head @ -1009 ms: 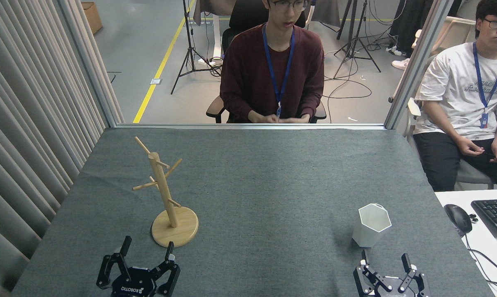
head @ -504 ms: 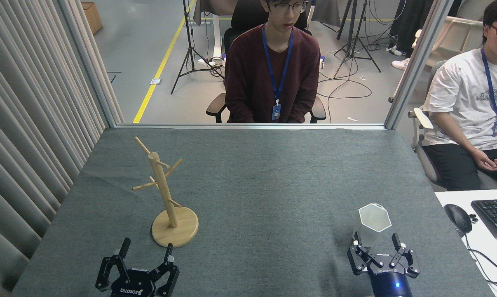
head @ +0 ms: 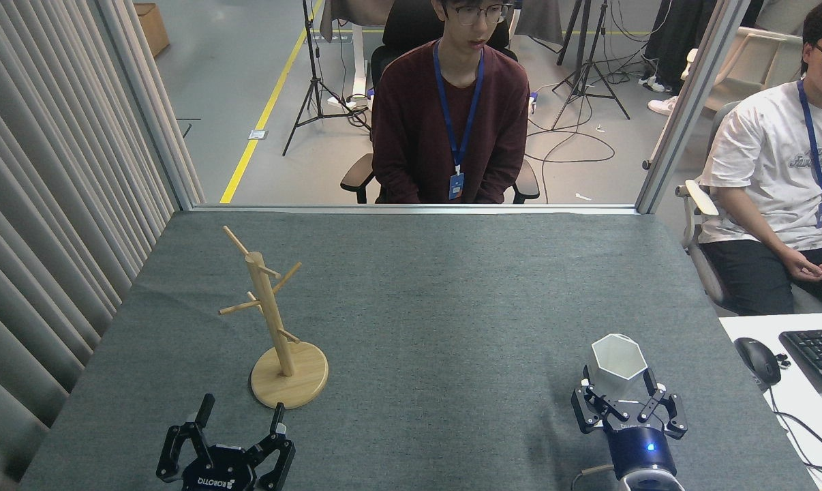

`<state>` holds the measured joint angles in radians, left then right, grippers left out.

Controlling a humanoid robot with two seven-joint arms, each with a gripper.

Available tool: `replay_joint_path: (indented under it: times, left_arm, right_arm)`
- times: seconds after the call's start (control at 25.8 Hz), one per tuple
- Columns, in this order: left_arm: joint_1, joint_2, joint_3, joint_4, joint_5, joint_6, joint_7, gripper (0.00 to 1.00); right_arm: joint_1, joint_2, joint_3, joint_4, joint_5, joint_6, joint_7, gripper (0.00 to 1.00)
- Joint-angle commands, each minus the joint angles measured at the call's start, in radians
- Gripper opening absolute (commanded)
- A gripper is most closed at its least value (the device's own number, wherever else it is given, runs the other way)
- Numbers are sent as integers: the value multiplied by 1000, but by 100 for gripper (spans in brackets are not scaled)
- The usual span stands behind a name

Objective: Hang cup on storage rack
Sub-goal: 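Close the right gripper around the white cup and lift it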

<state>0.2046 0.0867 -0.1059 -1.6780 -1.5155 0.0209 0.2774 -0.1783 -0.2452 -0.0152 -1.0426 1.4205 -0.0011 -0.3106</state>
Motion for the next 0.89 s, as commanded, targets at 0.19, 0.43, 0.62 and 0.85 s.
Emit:
replay_joint_path:
  times: [0.19,0.43,0.62,0.85]
  left_arm:
    - [-8,4,0,-2,0,-2,0,99]
    - [-11,7,0,-6,-2,-4,0,99]
    - [-10,7,0,-11,-2,-4,0,99]
    - [-5,8,0,-23,-2,-6,0,99]
  right_arm:
    - [-55,-6,-2,70,-8,-4,-5,99]
    - [-49,-17,-3,75,-12,-5,-7,99]
    - [-52,-29,-6,76,-14,-5,-7,99]
    - [-72,-37,-8,108,-14,-5,-7,99]
